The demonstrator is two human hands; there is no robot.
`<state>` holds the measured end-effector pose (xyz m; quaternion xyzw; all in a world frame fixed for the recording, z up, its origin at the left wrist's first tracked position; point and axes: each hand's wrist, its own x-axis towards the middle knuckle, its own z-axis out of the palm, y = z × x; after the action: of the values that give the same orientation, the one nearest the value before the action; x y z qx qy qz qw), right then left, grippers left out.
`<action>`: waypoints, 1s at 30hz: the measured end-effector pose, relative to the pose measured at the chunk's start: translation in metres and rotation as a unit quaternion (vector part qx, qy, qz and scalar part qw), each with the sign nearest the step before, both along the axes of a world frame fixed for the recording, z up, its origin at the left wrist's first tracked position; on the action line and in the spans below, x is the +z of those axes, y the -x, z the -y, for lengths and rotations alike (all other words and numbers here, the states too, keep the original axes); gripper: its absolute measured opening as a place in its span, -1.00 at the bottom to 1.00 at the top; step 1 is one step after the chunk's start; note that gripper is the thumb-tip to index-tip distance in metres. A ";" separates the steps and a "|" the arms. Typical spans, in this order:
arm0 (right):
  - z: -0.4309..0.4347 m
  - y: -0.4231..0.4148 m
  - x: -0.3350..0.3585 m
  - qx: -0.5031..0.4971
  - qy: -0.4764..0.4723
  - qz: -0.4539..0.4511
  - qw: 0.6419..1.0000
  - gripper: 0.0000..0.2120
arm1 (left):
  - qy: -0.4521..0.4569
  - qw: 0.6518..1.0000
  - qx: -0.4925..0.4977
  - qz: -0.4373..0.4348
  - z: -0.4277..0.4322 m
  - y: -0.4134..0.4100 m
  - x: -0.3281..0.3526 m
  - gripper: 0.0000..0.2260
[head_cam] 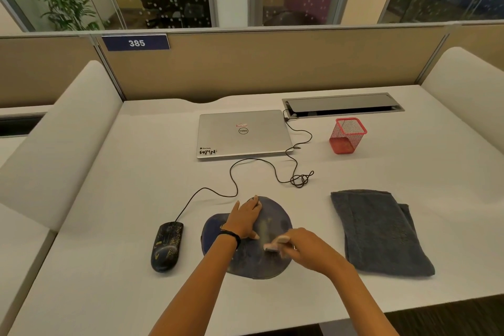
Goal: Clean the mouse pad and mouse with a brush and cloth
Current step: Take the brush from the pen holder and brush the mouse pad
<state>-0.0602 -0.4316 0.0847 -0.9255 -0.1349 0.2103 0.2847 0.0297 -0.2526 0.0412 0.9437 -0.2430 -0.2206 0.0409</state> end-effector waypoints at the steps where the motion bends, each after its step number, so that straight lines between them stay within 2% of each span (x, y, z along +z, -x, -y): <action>1: 0.000 0.000 0.002 0.000 0.000 0.005 1.000 -0.74 | -0.001 1.000 0.000 0.000 0.000 0.000 0.000 -0.19; 4: 0.003 -0.005 0.009 -0.046 -0.052 0.056 0.996 -0.68 | -0.009 1.000 -0.004 0.002 0.001 0.000 0.001 -0.19; 7: 0.004 -0.014 0.002 -0.078 -0.072 0.096 0.990 -0.51 | -0.024 1.000 -0.005 0.012 0.003 0.001 0.003 -0.20; 11: -0.004 -0.012 -0.012 -0.078 -0.090 0.067 0.991 -0.56 | -0.034 0.999 -0.005 0.023 0.002 0.003 0.006 -0.21; 14: -0.005 -0.002 -0.013 -0.045 -0.107 -0.005 0.993 -0.75 | -0.039 0.999 -0.007 0.027 0.001 0.003 0.005 -0.21; 17: 0.000 -0.001 -0.010 -0.024 -0.109 -0.039 0.993 -0.78 | -0.040 0.999 -0.010 0.026 0.000 0.002 0.004 -0.21; 19: 0.002 -0.004 -0.005 -0.050 -0.133 -0.027 0.989 -0.79 | -0.041 0.999 -0.014 0.025 0.000 0.002 0.004 -0.21; 22: 0.002 -0.012 -0.002 -0.099 -0.172 0.037 0.979 -0.79 | -0.043 0.999 -0.014 0.019 0.000 0.002 0.005 -0.21; 25: -0.001 -0.017 -0.002 -0.108 -0.134 0.046 0.984 -0.76 | -0.052 0.998 -0.009 0.023 0.001 0.002 0.008 -0.22; 30: 0.001 -0.005 -0.004 0.009 -0.045 0.004 0.999 -0.76 | -0.068 0.997 0.010 0.026 0.005 0.006 0.008 -0.22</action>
<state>-0.0556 -0.4331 0.0811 -0.9114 -0.1538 0.2026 0.3235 0.0236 -0.2573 0.0490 0.9520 -0.2188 -0.2121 -0.0279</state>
